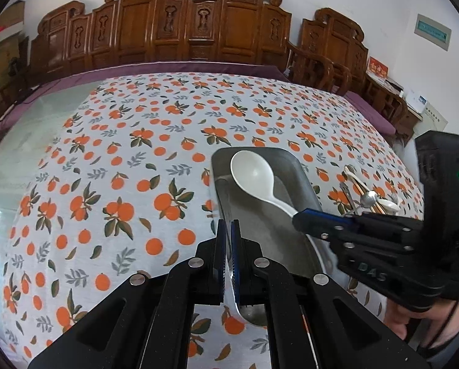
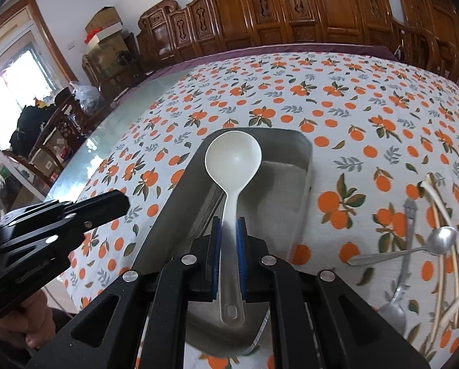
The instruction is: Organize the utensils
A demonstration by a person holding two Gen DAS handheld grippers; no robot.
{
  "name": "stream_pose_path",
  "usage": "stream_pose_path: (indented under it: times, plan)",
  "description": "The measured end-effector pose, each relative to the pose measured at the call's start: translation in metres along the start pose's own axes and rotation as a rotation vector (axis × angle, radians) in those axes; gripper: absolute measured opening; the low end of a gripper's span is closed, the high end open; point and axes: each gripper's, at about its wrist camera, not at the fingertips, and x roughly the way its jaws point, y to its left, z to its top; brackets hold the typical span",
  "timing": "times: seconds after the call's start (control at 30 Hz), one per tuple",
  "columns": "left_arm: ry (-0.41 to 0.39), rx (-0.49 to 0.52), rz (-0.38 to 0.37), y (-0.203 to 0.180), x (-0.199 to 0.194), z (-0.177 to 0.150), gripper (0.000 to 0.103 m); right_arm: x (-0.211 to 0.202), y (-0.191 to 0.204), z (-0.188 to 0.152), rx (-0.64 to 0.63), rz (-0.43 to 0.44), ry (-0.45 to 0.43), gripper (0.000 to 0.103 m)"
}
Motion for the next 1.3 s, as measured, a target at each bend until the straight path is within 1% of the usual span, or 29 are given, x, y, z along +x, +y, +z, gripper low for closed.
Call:
stream_pose_path:
  times: [0.07,0.1,0.2,0.27,0.37,0.5,0.53,0.57,0.6,0.67,0.73,0.77,0.87,1.0,1.13,1.3]
  plan:
    - [-0.002,-0.001,0.000,0.001,-0.001,0.000,0.002,0.005,0.001,0.000,0.006,0.007,0.004,0.012]
    - [-0.004,-0.001,0.000,0.001,-0.001,0.000,0.002,0.006,0.001,0.000,0.009,0.015,0.004,0.015]
    - [-0.005,-0.001,-0.005,0.001,-0.001,0.001,0.002,0.005,0.000,-0.001,0.000,0.039,-0.006,0.015]
    - [-0.005,0.003,-0.009,-0.002,-0.001,0.001,0.002,-0.001,-0.003,-0.002,-0.009,0.047,-0.021,0.015]
    - [-0.008,0.013,-0.022,-0.008,-0.002,0.001,0.002,-0.020,-0.014,-0.004,-0.036,0.031,-0.052,0.015]
    - [-0.011,0.029,-0.045,-0.021,-0.001,0.001,0.003,-0.047,-0.045,-0.008,-0.081,-0.050,-0.082,0.015]
    - [-0.013,0.033,-0.050,-0.025,-0.002,0.001,0.004,-0.052,-0.057,-0.009,-0.089,-0.077,-0.082,0.017]
    - [-0.014,0.039,-0.056,-0.029,-0.002,0.001,0.009,-0.054,-0.067,-0.010,-0.090,-0.096,-0.078,0.022]
    - [-0.016,0.047,-0.061,-0.033,-0.002,0.000,0.012,-0.058,-0.079,-0.010,-0.089,-0.120,-0.074,0.024]
    - [-0.019,0.064,-0.070,-0.043,-0.001,0.000,0.017,-0.063,-0.103,-0.012,-0.101,-0.186,-0.064,0.024]
    - [-0.016,0.069,-0.079,-0.050,0.002,0.000,0.020,-0.064,-0.122,-0.013,-0.101,-0.226,-0.057,0.025]
    - [-0.013,0.071,-0.083,-0.054,0.003,0.000,0.022,-0.064,-0.137,-0.013,-0.081,-0.248,-0.051,0.027]
    - [-0.009,0.086,-0.091,-0.066,0.007,-0.001,0.029,-0.064,-0.164,-0.013,-0.040,-0.276,-0.050,0.034]
    - [-0.001,0.104,-0.100,-0.079,0.013,-0.003,0.031,-0.059,-0.185,-0.016,0.001,-0.273,-0.040,0.035]
    - [0.005,0.118,-0.112,-0.089,0.015,-0.007,0.034,-0.050,-0.194,-0.016,0.023,-0.277,-0.026,0.036]
    - [0.012,0.134,-0.120,-0.097,0.017,-0.010,0.035,-0.045,-0.201,-0.016,0.052,-0.250,-0.013,0.036]
